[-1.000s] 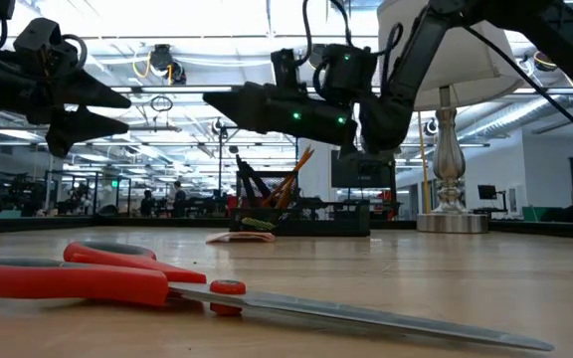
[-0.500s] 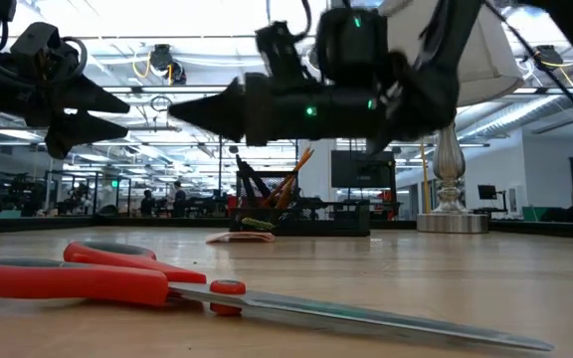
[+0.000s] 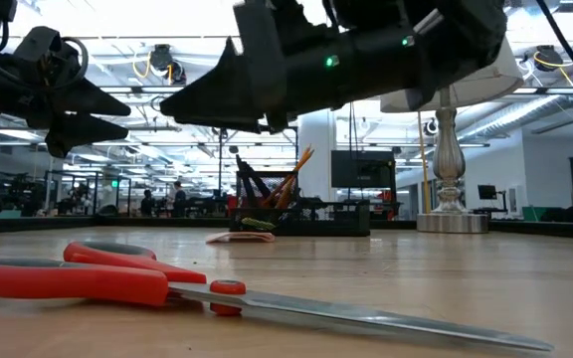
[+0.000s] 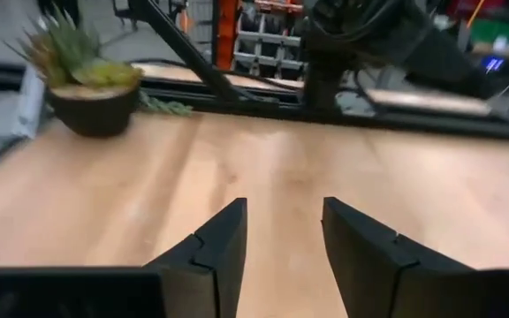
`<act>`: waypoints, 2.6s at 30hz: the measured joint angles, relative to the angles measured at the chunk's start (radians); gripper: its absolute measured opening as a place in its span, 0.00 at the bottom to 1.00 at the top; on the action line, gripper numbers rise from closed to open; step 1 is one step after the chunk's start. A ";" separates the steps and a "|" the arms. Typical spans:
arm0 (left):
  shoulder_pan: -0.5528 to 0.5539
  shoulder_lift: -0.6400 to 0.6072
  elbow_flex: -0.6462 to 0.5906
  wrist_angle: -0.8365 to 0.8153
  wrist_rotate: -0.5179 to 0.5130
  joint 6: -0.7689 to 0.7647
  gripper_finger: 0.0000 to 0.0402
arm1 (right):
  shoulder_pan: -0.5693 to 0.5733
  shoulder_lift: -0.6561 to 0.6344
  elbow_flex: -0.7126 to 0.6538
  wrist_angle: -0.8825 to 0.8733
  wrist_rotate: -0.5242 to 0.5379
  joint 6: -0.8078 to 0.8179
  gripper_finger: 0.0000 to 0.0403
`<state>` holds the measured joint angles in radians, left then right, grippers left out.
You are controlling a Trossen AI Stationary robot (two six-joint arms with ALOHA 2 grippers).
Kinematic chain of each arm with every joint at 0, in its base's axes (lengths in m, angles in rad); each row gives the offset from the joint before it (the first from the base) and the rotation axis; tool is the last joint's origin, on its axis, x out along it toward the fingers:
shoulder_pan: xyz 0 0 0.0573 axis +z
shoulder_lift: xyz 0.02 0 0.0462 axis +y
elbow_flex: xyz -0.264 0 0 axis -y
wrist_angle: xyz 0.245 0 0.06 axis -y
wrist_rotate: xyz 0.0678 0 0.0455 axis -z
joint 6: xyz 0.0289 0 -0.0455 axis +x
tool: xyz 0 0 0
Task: Pick and place office supplies into organizer
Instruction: Put the red scissors into the desk organizer
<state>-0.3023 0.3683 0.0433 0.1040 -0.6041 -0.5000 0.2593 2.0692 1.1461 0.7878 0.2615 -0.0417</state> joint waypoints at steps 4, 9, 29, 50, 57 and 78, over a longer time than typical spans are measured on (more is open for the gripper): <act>0.000 0.000 0.000 -0.039 0.000 0.000 0.57 | 0.026 0.000 0.000 -0.031 -0.040 0.139 0.33; 0.000 0.014 0.000 -0.133 -0.004 -0.002 0.57 | 0.065 0.000 0.000 -0.099 -0.078 0.171 0.34; 0.001 0.027 0.000 -0.119 -0.026 0.099 0.57 | 0.113 -0.017 0.051 -0.198 0.158 0.052 0.32; 0.001 0.026 0.000 -0.108 -0.032 0.095 0.57 | 0.183 -0.016 0.380 -0.861 0.160 0.268 0.32; 0.001 0.026 0.000 -0.108 -0.026 0.071 0.57 | 0.172 -0.015 0.383 -0.947 0.157 0.329 0.32; 0.001 0.027 0.000 -0.109 -0.026 0.103 0.57 | 0.138 0.121 0.382 -0.841 0.077 0.186 0.32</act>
<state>-0.3016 0.3950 0.0437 -0.0048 -0.6300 -0.3971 0.3972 2.1898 1.5284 -0.0530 0.3388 0.1444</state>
